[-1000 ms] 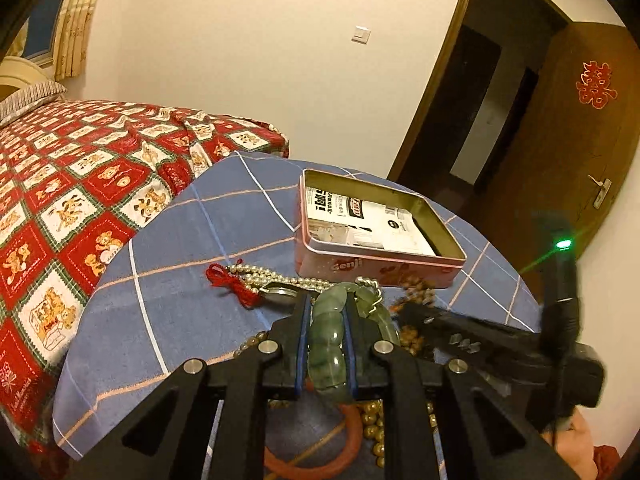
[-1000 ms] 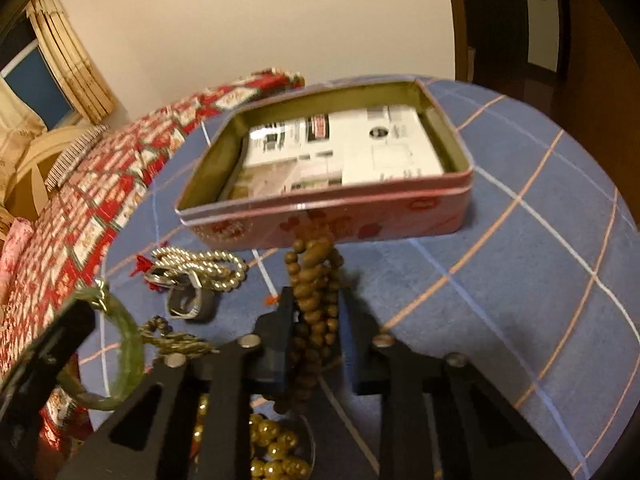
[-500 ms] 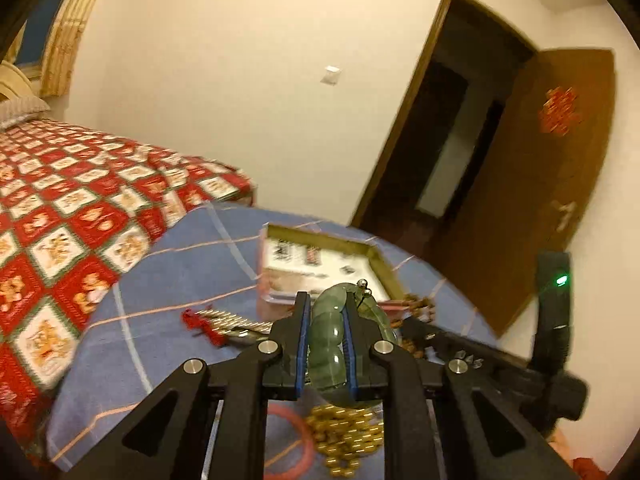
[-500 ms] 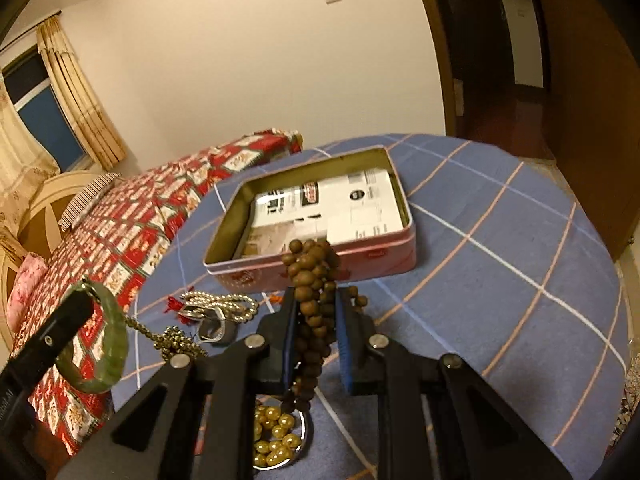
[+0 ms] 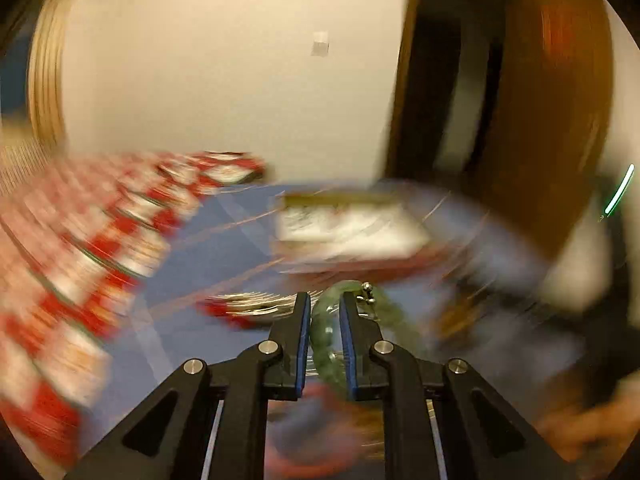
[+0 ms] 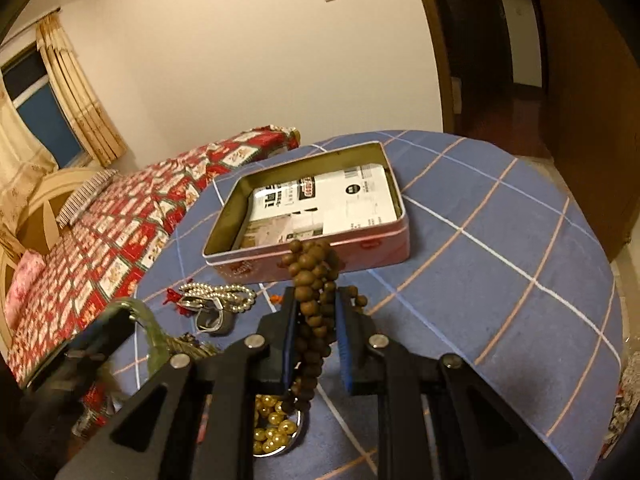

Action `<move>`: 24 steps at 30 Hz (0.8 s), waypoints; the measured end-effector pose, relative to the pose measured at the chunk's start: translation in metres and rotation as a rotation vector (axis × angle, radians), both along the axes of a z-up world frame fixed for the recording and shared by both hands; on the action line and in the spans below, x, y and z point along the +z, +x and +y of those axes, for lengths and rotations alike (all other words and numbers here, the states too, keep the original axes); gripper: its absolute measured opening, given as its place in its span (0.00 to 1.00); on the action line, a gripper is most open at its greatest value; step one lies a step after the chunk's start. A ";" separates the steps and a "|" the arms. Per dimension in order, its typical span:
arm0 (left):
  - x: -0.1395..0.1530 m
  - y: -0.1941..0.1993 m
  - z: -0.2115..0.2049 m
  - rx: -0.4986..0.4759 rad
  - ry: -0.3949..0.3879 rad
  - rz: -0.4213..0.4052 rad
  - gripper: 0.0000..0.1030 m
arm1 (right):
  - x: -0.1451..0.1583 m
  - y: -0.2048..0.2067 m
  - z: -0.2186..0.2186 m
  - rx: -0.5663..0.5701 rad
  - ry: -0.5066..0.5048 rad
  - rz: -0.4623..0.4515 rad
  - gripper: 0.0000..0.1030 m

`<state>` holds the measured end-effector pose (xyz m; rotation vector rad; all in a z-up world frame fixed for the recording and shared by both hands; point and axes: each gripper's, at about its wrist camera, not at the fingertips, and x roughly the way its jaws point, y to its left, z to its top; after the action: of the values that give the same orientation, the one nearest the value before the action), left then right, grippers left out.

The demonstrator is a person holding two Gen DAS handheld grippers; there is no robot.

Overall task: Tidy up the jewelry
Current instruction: 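Carry the jade pendant and brown bead string into the pink tin and release both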

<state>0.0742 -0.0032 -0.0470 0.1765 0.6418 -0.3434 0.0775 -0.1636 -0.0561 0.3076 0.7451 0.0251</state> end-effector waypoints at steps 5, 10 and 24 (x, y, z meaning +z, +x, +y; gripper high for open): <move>-0.013 0.004 0.009 0.002 -0.073 0.093 0.12 | -0.003 0.000 0.002 0.004 0.004 0.008 0.20; 0.000 0.006 0.035 0.065 -0.178 0.064 0.12 | -0.003 0.000 -0.002 -0.006 0.012 0.003 0.20; -0.023 -0.013 -0.005 -0.170 -0.065 0.089 0.62 | -0.009 0.001 -0.004 0.000 0.035 0.033 0.20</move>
<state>0.0611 -0.0085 -0.0695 0.1544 0.7047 -0.5376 0.0788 -0.1677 -0.0651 0.3423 0.7776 0.0330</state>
